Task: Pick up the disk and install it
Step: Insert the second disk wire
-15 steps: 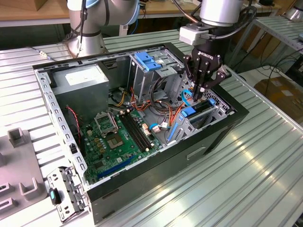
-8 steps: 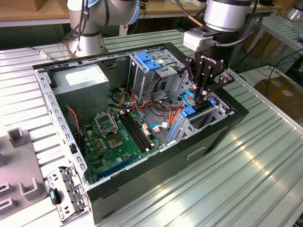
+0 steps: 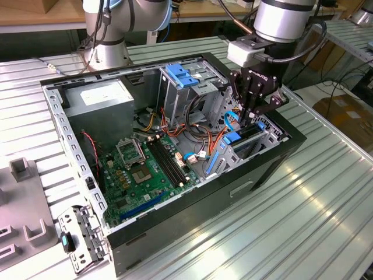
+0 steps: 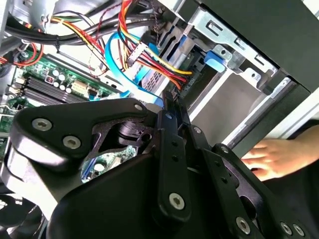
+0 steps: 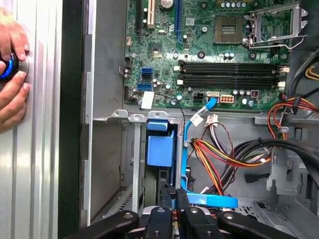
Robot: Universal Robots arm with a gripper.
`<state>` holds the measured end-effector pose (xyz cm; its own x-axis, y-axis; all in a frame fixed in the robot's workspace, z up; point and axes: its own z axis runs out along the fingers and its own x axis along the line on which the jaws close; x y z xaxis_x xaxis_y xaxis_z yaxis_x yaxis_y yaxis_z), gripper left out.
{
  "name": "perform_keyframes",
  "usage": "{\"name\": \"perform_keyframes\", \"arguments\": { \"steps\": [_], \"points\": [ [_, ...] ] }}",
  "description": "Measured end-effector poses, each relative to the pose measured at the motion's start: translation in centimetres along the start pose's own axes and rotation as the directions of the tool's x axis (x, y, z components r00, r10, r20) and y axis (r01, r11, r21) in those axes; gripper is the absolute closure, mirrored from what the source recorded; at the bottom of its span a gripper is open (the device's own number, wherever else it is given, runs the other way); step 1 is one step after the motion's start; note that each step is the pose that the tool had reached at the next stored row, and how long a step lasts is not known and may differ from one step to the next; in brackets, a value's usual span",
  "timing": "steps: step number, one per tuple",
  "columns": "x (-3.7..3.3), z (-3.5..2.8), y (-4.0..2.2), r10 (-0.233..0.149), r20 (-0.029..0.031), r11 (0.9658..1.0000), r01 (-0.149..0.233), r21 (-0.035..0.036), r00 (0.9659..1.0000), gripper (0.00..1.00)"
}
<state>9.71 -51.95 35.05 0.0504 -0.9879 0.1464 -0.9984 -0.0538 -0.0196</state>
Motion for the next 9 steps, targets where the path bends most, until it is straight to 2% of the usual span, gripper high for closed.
{"name": "perform_keyframes", "arguments": {
  "steps": [1, 2, 4, 7, 9],
  "points": [
    [0.03, 0.0, 0.02, 0.001, 0.0032, 1.0, -0.001, 0.0046, 1.0, 0.84],
    [0.05, 0.0, 0.07, 0.002, 0.0069, 0.9999, -0.002, 0.0134, 1.0, 0.84],
    [0.15, 0.03, 0.17, 0.003, 0.0095, 0.9997, -0.004, 0.0228, 0.9999, 0.84],
    [0.45, 0.06, 0.34, 0.004, 0.0106, 0.9996, -0.004, 0.0292, 0.9999, 0.84],
    [0.66, 0.09, 0.4, 0.004, 0.0133, 0.9995, -0.005, 0.0308, 0.9999, 0.84]
  ]
}}
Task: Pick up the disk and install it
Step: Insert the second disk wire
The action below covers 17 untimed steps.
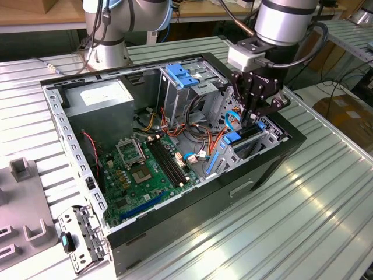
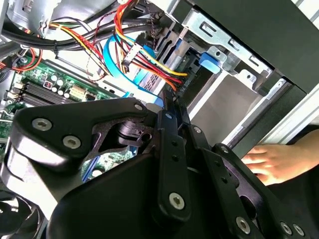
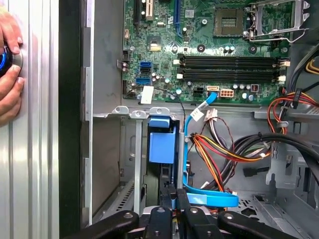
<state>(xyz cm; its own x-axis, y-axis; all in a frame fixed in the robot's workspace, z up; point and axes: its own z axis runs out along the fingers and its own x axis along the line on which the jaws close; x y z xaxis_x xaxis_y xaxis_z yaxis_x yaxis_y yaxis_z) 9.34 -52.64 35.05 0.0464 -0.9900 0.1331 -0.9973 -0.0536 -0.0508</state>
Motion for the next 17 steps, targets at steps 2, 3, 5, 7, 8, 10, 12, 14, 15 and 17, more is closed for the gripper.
{"name": "perform_keyframes", "arguments": {
  "steps": [2, 3, 5, 7, 8, 10, 12, 14, 15, 17],
  "points": [
    [0.24, 0.03, 0.04, 0.0, 0.0015, 1.0, 0.0, 0.0009, 1.0, 0.84],
    [0.36, 0.04, 0.06, 0.0, 0.0028, 1.0, 0.0, 0.0016, 1.0, 0.84],
    [0.63, 0.07, 0.09, 0.001, 0.0108, 1.0, -0.001, 0.0029, 0.9999, 0.84],
    [0.81, 0.1, 0.1, 0.002, 0.0227, 1.0, -0.002, 0.0041, 0.9997, 0.84],
    [0.86, 0.11, 0.1, 0.002, 0.03, 1.0, -0.002, 0.0046, 0.9995, 0.84],
    [0.98, 0.15, 0.11, 0.003, 0.046, 1.0, -0.003, 0.0058, 0.9989, 0.84],
    [1.12, 0.18, 0.11, 0.004, 0.0565, 1.0, -0.004, 0.0064, 0.9984, 0.84],
    [1.25, 0.2, 0.12, 0.004, 0.0567, 1.0, -0.004, 0.0064, 0.9984, 0.84],
    [1.25, 0.2, 0.12, 0.004, 0.0566, 1.0, -0.004, 0.0063, 0.9984, 0.84],
    [1.29, 0.22, 0.11, 0.004, 0.0568, 1.0, -0.004, 0.0063, 0.9984, 0.84]
  ]
}}
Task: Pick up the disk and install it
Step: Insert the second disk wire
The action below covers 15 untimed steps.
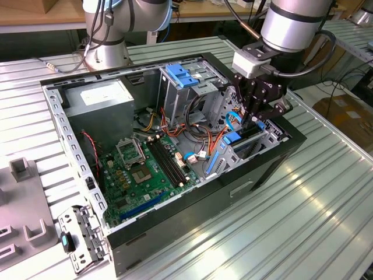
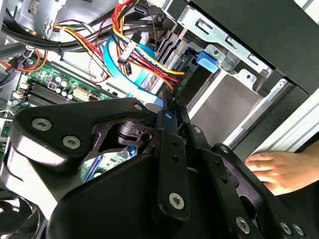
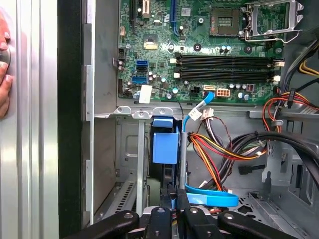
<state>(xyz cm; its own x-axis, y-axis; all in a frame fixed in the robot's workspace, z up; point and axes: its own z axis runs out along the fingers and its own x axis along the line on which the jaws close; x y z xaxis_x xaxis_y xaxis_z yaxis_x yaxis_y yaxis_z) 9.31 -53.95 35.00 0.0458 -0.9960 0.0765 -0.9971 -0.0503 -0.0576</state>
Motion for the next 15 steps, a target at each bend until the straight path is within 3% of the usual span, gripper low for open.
{"name": "perform_keyframes", "arguments": {
  "steps": [15],
  "points": [
    [0.02, 0.34, -0.12, 0.002, 0.0001, 1.0, -0.002, -0.0001, 1.0, 0.84]
  ]
}}
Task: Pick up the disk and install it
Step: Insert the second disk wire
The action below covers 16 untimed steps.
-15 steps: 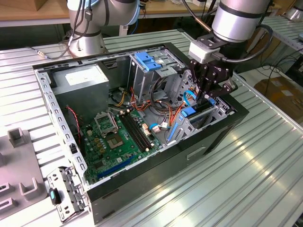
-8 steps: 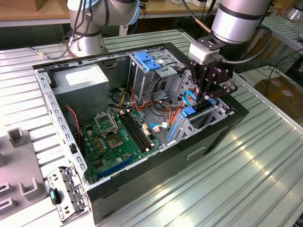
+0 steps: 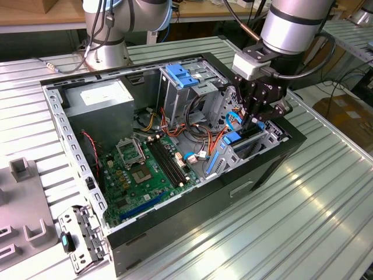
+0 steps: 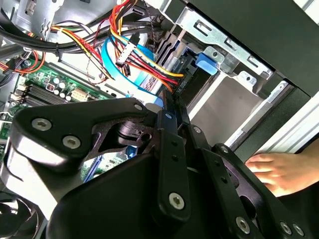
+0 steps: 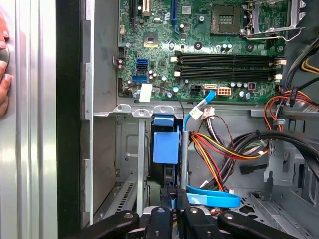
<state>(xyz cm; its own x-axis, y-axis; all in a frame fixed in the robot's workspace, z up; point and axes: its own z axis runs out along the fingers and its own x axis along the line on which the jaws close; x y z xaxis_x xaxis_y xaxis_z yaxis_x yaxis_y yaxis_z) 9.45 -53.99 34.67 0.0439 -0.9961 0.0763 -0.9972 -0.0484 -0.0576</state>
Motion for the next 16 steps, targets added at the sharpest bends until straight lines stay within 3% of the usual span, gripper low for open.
{"name": "perform_keyframes", "arguments": {
  "steps": [8, 16],
  "points": [
    [0.03, 0.59, 0.04, 0.0, 0.0029, 1.0, 0.0, 0.0, 1.0, 0.84],
    [0.05, 0.61, 0.04, 0.0, 0.004, 1.0, 0.0, 0.0003, 1.0, 0.84]
  ]
}}
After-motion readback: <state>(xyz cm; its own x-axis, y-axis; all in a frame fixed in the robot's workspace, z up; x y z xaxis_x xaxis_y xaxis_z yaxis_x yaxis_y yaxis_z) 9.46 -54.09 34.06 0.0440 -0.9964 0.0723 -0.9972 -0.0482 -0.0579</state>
